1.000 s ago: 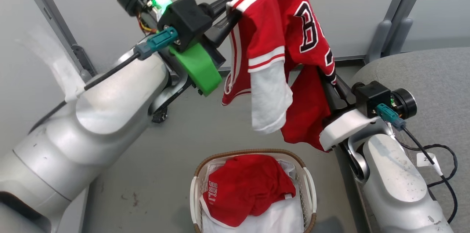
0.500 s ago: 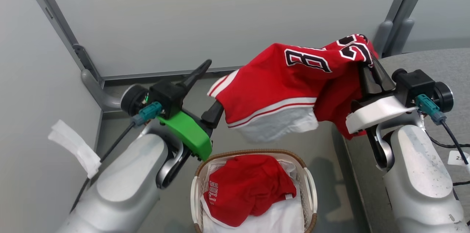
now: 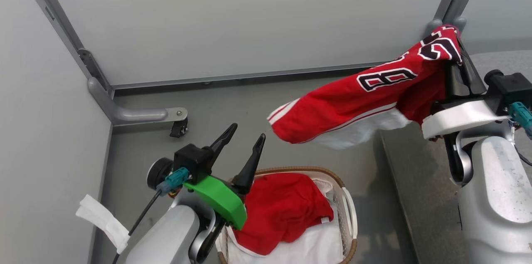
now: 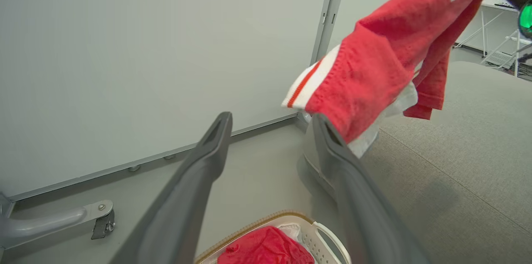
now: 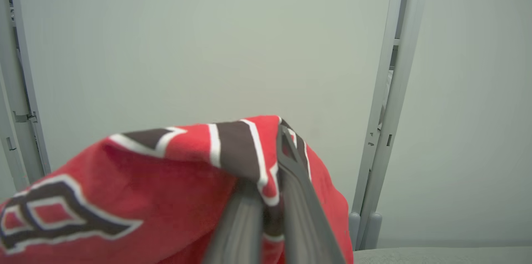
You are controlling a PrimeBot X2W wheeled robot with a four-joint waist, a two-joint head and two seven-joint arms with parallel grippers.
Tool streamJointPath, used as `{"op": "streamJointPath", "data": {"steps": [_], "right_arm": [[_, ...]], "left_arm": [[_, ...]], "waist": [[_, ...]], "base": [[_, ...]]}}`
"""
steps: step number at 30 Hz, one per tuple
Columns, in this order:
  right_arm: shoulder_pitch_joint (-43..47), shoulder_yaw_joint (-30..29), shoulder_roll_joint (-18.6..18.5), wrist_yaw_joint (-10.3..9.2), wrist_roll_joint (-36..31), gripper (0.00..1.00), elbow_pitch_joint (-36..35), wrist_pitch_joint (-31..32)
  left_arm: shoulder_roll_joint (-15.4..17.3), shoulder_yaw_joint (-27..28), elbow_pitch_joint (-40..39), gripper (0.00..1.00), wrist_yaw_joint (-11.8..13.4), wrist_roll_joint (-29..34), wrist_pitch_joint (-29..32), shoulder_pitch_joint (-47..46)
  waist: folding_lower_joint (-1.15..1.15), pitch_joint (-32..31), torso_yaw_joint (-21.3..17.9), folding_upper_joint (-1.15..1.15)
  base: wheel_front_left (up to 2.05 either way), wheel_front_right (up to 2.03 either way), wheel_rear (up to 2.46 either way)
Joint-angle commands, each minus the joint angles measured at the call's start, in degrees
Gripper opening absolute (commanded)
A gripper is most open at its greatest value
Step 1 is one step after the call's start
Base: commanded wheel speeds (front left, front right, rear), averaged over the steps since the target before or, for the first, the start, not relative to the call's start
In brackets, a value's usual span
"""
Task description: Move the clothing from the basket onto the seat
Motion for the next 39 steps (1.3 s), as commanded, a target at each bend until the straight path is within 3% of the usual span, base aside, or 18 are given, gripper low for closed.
{"op": "streamJointPath", "data": {"steps": [1, 23, 39], "right_arm": [[0.51, -0.75, -0.23, -0.06, -0.81, 0.0, -0.45, -0.14], [1.81, -1.82, -0.26, -0.06, -1.28, 0.0, -0.48, -0.14], [-0.83, -1.73, -0.19, -0.06, -0.74, 0.0, -2.01, -0.14]], "left_arm": [[-0.08, 0.6, 0.0, 1.0, 0.02, 0.85, -0.05, 1.5], [-3.91, 4.18, -3.97, 1.0, 0.02, 4.67, -0.05, 7.15], [-3.1, 2.9, -6.47, 1.0, 0.02, 7.92, -0.05, 3.11]], "waist": [[0.0, 0.13, -0.2, 0.0], [0.0, 0.96, -3.92, 0.0], [0.0, 7.78, -21.43, 0.0]], "base": [[0.0, 0.0, 0.0], [0.0, 0.0, 0.0], [0.0, 0.0, 0.0]]}}
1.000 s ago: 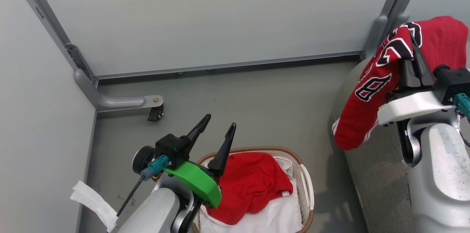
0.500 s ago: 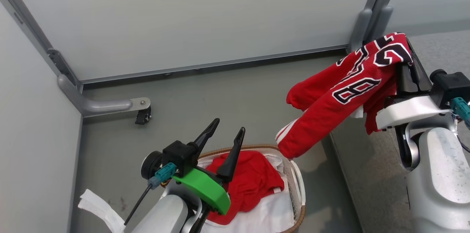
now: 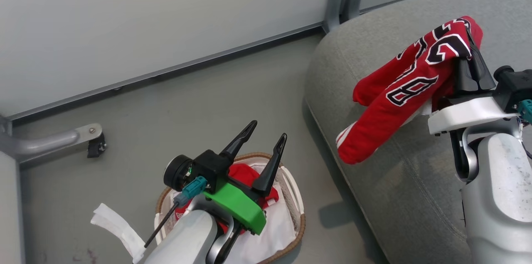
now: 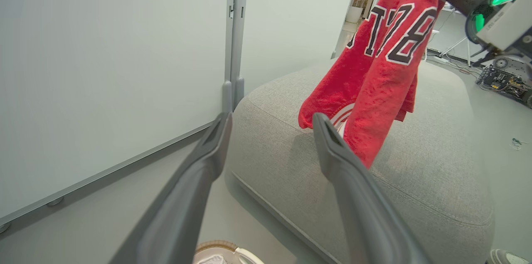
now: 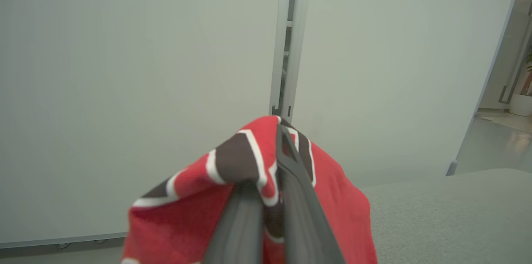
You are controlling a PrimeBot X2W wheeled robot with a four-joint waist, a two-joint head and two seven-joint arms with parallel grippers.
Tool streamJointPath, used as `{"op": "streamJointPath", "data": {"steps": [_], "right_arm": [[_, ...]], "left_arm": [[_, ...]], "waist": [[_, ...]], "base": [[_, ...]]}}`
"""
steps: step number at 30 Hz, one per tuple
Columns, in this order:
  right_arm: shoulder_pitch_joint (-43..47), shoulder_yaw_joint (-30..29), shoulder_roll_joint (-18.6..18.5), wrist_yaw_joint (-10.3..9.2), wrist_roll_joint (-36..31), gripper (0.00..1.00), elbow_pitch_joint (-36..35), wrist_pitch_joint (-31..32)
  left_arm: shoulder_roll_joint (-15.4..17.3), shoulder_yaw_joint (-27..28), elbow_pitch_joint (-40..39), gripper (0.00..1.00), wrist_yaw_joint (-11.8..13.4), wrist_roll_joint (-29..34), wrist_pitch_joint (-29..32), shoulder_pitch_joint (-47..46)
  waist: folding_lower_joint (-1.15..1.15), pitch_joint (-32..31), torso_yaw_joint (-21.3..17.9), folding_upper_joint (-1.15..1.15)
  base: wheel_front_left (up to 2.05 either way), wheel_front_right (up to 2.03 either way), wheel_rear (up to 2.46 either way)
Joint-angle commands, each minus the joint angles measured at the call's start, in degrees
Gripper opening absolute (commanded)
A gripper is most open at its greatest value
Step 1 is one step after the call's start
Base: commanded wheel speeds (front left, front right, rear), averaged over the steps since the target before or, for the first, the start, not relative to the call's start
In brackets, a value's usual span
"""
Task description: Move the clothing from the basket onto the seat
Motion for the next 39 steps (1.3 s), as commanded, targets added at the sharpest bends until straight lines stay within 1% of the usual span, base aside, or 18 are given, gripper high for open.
{"op": "streamJointPath", "data": {"steps": [1, 6, 10, 14, 18, 21, 24, 26, 33, 35, 39], "right_arm": [[-0.63, -0.1, -0.15, -0.06, 0.21, 0.0, -0.29, -0.14], [-0.91, -0.57, -0.13, -0.06, 0.95, 0.0, -0.72, -0.14], [-1.15, -0.98, -0.11, -0.06, 1.55, 0.0, -1.17, -0.14], [-2.64, -0.93, -0.11, -0.06, 0.94, 0.0, -1.23, -0.14], [-7.83, -2.55, -0.19, -0.07, -2.41, 0.0, -1.79, -0.14], [-13.5, -5.15, -0.36, -0.07, -6.03, 0.0, -2.15, -0.14], [-19.28, -7.73, -2.14, -0.07, -8.25, 0.0, -1.45, -0.14], [-23.1, -9.43, -3.97, -0.07, -9.06, 0.0, -0.2, -0.14], [-35.69, -14.06, -11.4, -0.07, -11.66, 0.0, 7.19, -0.14], [-38.11, -14.69, -13.32, -0.07, -12.76, 0.0, 8.77, -0.13], [-41.32, -15.92, -15.54, -0.07, -14.88, 0.0, 11.54, -0.13]], "left_arm": [[0.69, -0.01, -0.17, 1.0, 0.02, 0.45, -0.05, -1.05], [1.41, -1.28, 0.17, 1.0, 0.02, 0.52, -0.05, -2.09], [2.09, -2.01, 0.33, 1.0, 0.02, 0.52, -0.05, -2.92], [2.99, -2.87, 0.46, 1.0, 0.02, 0.53, -0.05, -4.05], [4.22, -3.89, 0.29, 1.0, 0.02, 0.66, -0.05, -5.76], [5.17, -4.33, -0.13, 1.0, 0.02, 0.6, -0.05, -7.32], [5.86, -4.86, -0.74, 1.0, 0.02, 1.07, -0.05, -8.72], [6.33, -5.33, -1.19, 1.0, 0.02, 1.42, -0.05, -9.72], [8.31, -5.09, -2.89, 1.0, 0.02, 3.57, -0.05, -13.28], [8.93, -4.78, -3.49, 1.0, 0.02, 4.08, -0.05, -14.08], [9.88, -3.6, -4.43, 1.0, 0.13, 5.18, -0.05, -15.23]], "waist": [[0.0, 3.43, -5.96, 0.0], [0.0, 5.0, -8.99, 0.0], [0.0, 6.39, -9.79, 0.0], [0.0, 8.42, -9.46, 0.0], [0.0, 11.12, -8.26, 0.0], [0.0, 13.78, -6.95, 0.0], [0.0, 16.53, -5.54, 0.0], [0.0, 18.69, -4.38, 0.0], [0.0, 27.28, -1.24, 0.0], [0.0, 29.69, -0.51, 0.0], [0.0, 33.85, 0.49, 0.0]], "base": [[0.0, 0.0, 0.0], [0.0, 0.0, 0.0], [0.0, 0.0, 0.0], [0.0, 0.0, 0.0], [0.0, 0.0, 0.0], [0.0, 0.0, 0.0], [0.0, 0.0, 0.0], [0.0, 0.0, 0.0], [0.0, 0.0, 0.0], [0.0, 0.0, 0.0], [0.0, 0.0, 0.0]]}}
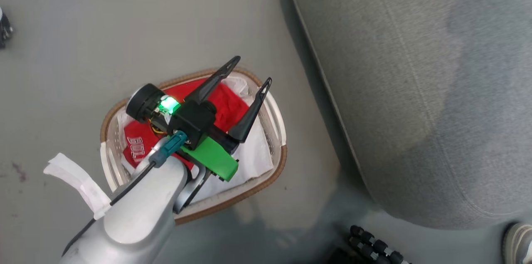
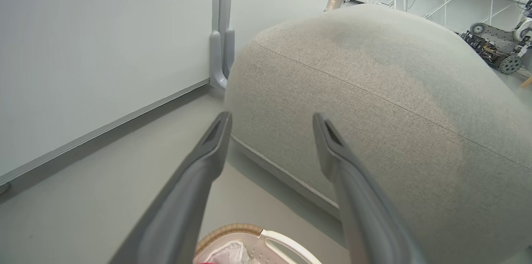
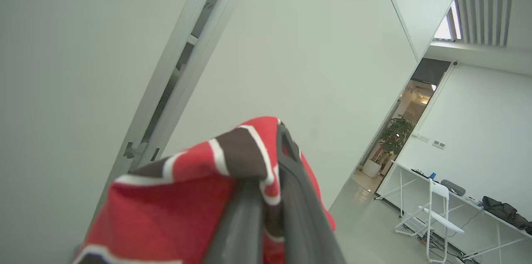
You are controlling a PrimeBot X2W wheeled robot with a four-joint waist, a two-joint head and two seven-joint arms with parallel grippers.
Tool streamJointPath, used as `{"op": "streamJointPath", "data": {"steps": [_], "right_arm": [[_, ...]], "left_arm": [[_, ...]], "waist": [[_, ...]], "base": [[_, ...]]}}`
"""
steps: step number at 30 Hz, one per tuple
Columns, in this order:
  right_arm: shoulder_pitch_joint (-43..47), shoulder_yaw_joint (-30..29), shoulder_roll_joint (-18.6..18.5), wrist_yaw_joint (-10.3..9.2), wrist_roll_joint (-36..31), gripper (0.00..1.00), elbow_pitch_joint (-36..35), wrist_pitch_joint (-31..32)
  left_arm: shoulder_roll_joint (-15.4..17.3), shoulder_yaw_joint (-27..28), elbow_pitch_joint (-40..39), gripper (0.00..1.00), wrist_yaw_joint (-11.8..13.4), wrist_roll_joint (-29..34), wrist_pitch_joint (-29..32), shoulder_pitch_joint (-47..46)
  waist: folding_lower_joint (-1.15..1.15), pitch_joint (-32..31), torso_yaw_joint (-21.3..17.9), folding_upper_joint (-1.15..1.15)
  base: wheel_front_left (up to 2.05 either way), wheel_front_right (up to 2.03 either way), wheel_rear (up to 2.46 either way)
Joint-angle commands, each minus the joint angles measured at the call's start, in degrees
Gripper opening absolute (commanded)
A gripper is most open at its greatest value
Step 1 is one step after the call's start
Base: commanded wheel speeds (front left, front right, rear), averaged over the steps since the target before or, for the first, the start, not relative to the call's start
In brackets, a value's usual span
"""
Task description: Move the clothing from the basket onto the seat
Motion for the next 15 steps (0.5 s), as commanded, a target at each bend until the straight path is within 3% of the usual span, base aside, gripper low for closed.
{"op": "streamJointPath", "data": {"steps": [1, 7, 15], "right_arm": [[-0.83, -0.07, -0.33, -0.08, -1.18, 0.0, 0.81, -0.12], [0.99, -1.82, 1.08, -0.08, -2.9, 0.0, 4.58, -0.12], [8.39, -3.69, 4.33, -0.08, -4.68, 0.0, 7.31, -0.13]], "left_arm": [[0.73, 0.59, -0.39, 1.0, 0.29, 0.64, -0.05, -1.47], [1.58, 1.78, -1.52, 1.0, 0.45, 1.86, -0.05, -1.94], [0.98, 2.54, -1.8, 1.0, 0.39, 2.27, -0.05, -1.63]], "waist": [[-0.01, 7.39, 3.49, 0.0], [-0.01, 11.28, 3.89, 0.0], [-0.01, 11.96, 4.14, 0.0]], "base": [[0.0, 0.0, 0.0], [0.0, 0.0, 0.0], [0.0, 0.0, 0.0]]}}
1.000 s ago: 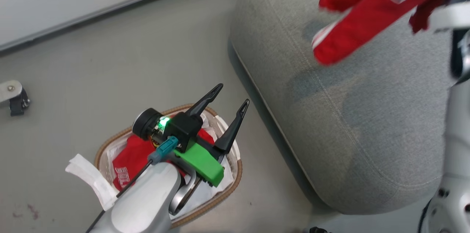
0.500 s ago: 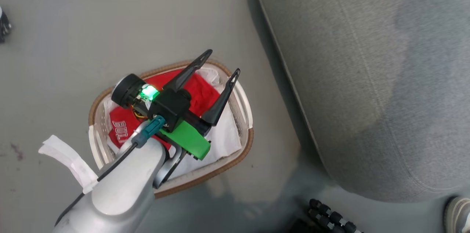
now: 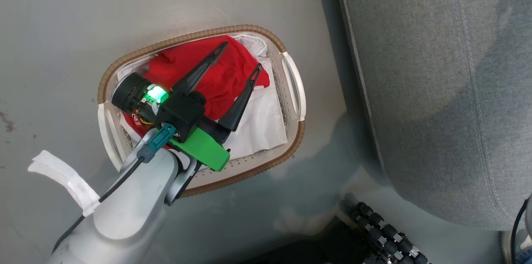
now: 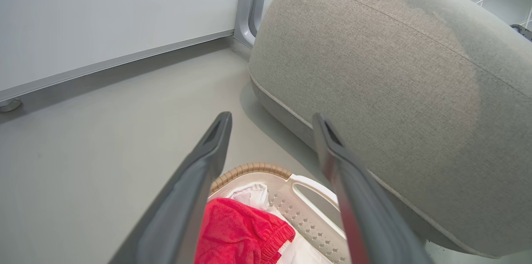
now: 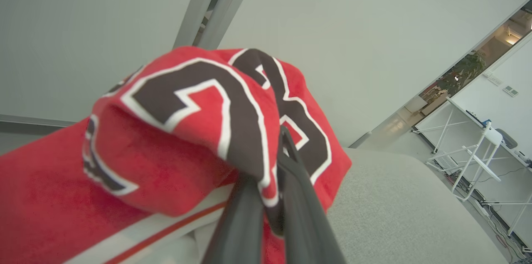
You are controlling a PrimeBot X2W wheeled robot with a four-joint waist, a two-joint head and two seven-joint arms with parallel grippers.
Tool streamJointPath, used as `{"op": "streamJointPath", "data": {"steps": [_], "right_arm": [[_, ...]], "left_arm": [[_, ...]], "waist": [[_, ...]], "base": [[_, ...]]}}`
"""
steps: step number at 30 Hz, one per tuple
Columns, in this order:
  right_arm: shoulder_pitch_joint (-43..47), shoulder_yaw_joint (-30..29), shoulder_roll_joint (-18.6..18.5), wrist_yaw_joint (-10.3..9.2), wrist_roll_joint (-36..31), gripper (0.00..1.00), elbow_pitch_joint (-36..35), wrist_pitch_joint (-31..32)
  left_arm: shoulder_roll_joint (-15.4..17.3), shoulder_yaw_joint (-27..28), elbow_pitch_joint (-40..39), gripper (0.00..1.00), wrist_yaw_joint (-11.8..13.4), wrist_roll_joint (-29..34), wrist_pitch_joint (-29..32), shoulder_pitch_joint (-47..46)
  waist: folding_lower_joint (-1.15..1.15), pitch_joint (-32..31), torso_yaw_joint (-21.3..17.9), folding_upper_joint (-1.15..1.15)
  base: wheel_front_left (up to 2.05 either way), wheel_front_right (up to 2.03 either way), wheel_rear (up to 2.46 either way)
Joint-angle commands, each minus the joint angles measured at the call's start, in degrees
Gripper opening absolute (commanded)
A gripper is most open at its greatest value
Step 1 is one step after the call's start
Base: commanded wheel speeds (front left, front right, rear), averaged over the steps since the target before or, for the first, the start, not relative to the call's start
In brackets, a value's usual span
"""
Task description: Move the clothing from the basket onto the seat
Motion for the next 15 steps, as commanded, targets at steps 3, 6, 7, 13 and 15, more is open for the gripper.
{"op": "streamJointPath", "data": {"steps": [3, 6, 7, 13, 15], "right_arm": [[3.09, -0.88, 0.36, -0.08, -0.33, 0.0, 1.09, -0.13], [5.12, -0.68, 1.43, -0.08, -0.46, 0.0, 0.76, -0.13], [5.5, -0.4, 1.61, -0.08, -0.46, 0.09, 0.29, -0.13], [9.27, 1.71, 3.14, -0.08, -0.42, 1.0, -2.0, -0.13], [10.83, 2.65, 3.53, -0.08, -0.58, 1.0, -2.66, -0.13]], "left_arm": [[-0.15, 0.17, 0.12, 1.0, -0.04, 0.73, -0.05, -0.35], [-0.07, 0.4, 0.41, 1.0, -0.08, 0.66, -0.05, 0.17], [-0.03, 0.47, 0.46, 1.0, -0.1, 0.67, -0.05, 0.34], [-0.5, 0.4, 1.01, 1.0, -0.21, 0.56, -0.05, 1.3], [-0.73, 0.72, 0.99, 1.0, -0.26, 0.26, -0.05, 1.65]], "waist": [[-0.01, 0.05, 0.3, 0.0], [-0.01, -0.38, 0.0, 0.0], [-0.01, -0.52, -0.13, 0.0], [-0.01, -2.4, -0.8, 0.0], [-0.01, -3.45, -0.87, 0.0]], "base": [[0.0, 0.0, 0.0], [0.0, 0.0, 0.0], [0.0, 0.0, 0.0], [0.0, 0.0, 0.0], [0.0, 0.0, 0.0]]}}
